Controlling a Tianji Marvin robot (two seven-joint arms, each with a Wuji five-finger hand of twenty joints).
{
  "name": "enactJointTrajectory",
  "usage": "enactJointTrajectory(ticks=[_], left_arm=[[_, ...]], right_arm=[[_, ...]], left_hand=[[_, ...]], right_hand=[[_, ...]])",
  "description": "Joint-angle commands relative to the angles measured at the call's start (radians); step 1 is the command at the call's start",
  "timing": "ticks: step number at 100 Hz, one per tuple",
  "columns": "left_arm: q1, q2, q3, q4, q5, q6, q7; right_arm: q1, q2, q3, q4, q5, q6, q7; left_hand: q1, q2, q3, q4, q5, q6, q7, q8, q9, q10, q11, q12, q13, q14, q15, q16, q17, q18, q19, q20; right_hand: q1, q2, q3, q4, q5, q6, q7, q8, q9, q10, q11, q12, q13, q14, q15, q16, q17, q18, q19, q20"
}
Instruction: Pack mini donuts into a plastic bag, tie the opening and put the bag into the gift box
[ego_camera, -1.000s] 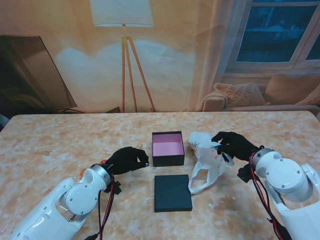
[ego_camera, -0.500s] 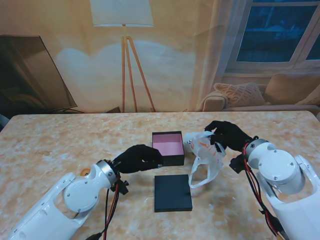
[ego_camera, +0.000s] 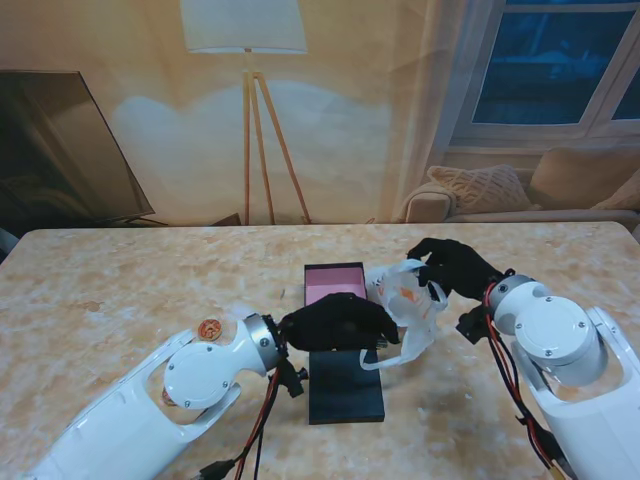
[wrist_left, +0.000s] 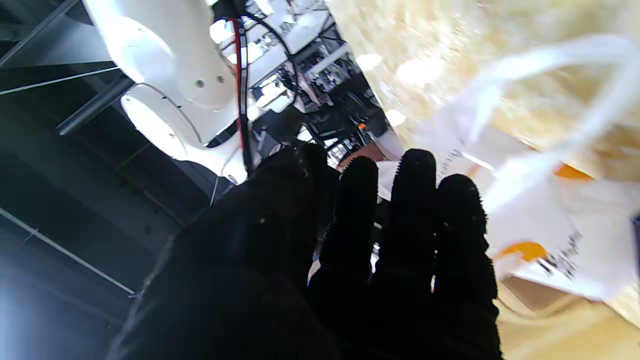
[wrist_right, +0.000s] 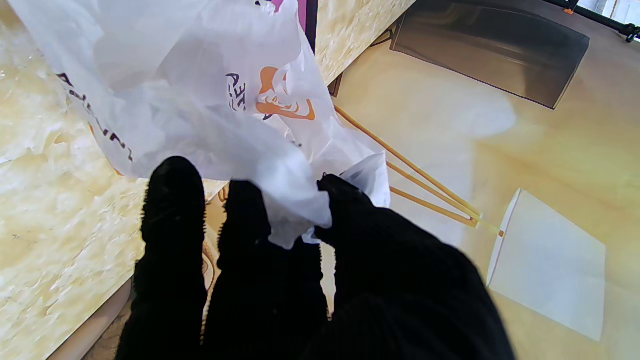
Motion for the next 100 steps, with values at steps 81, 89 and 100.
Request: enactJointTrajectory(ticks=[81,89,100], left_arm=[[-0.289,-0.060,0.213,0.185,0.018,0.136,-0.090],[-0.301,-0.059,0.218,0.194,0.040,0.135,-0.091],[-0.313,-0.059,0.223,0.200,0.064,0.139,-0.087]], right_arm=[[-0.118,-0.002,0.075,-0.073,-0.016,-0.064,0.017],[-0.127,-0.001,0.080,-0.081,-0.013,-0.064,0.020],[-0.139,0.000,0.087,-0.092,0.000,-0.062,0.031]], left_hand=[[-0.168,0.066,0.063,-0.021,-0.011,0.003,-0.232,-0.036,-0.103,-0.018,-0.135,-0.147,-0.145,-0.041,-0.204,-0.245,-0.177,0.047,-0.108,-0.118],[-0.176,0.074,0.062,-0.014,-0.013,0.004,-0.246,-0.033,-0.108,-0.018,-0.139,-0.150,-0.153,-0.039,-0.210,-0.247,-0.183,0.044,-0.118,-0.119],[-0.194,0.096,0.061,0.004,-0.019,0.014,-0.276,-0.040,-0.131,-0.015,-0.148,-0.154,-0.173,-0.034,-0.220,-0.250,-0.193,0.037,-0.129,-0.121]], right_hand=[[0.012,0.017,-0.005,0.019,0.063,-0.112,0.025,0.045,0.013,-0.025,0.043,0.021,0.011,-0.020,0.056,-0.002,-0.011,0.009,0.039,0.001],[0.011,0.017,-0.005,0.019,0.064,-0.116,0.020,0.045,0.011,-0.025,0.041,0.023,0.010,-0.020,0.056,-0.002,-0.011,0.010,0.040,0.002],[0.011,0.018,-0.004,0.020,0.074,-0.118,0.017,0.044,0.009,-0.026,0.039,0.025,0.008,-0.022,0.054,-0.004,-0.012,0.009,0.039,0.003]])
